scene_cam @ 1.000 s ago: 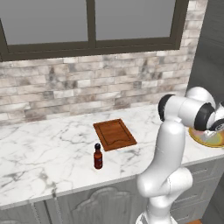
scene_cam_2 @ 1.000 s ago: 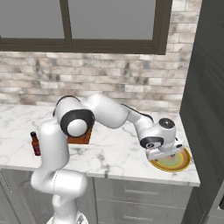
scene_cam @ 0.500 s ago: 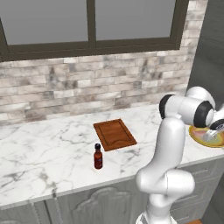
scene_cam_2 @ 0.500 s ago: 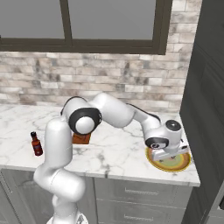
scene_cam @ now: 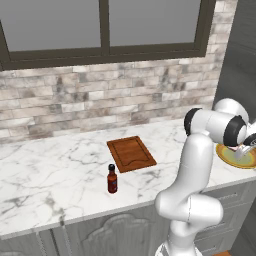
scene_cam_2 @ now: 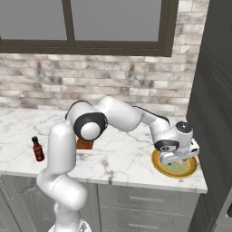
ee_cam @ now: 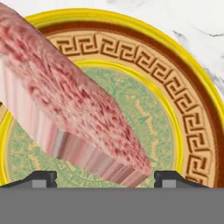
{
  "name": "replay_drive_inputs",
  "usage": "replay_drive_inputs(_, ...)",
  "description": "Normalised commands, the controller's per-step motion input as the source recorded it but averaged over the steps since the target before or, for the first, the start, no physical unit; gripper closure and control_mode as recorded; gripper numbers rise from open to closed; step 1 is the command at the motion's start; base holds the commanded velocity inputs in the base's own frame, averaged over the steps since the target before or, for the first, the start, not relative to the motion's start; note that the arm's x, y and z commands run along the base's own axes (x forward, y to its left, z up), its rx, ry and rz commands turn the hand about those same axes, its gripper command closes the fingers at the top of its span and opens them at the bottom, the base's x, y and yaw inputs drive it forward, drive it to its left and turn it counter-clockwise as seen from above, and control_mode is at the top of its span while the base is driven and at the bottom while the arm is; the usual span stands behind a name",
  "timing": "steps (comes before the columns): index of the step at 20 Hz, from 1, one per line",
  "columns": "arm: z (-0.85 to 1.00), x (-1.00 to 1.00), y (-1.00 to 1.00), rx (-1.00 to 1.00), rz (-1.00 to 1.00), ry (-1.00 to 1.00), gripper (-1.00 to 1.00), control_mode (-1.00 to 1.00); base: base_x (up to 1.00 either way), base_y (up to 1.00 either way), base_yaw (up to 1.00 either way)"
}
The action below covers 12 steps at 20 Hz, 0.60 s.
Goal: Pick the steak from the plate and place it on the cutting board. Then pick the condiment bottle from the cabinet and place it next to the cutting board.
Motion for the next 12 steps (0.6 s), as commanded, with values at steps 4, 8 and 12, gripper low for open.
replay_drive_inputs(4, 0.03, 0.00, 0.00, 0.00, -0.03, 0.00, -1.00, -1.00, 0.00, 0.00, 0.00)
replay_drive_inputs(8, 0.03, 0.00, 0.00, 0.00, -0.03, 0.00, -1.00, -1.00, 0.00, 0.00, 0.00)
replay_drive_inputs(12, 0.00, 0.00, 0.02, 0.00, -0.01, 0.00, -1.00, -1.00, 0.00, 0.00, 0.00)
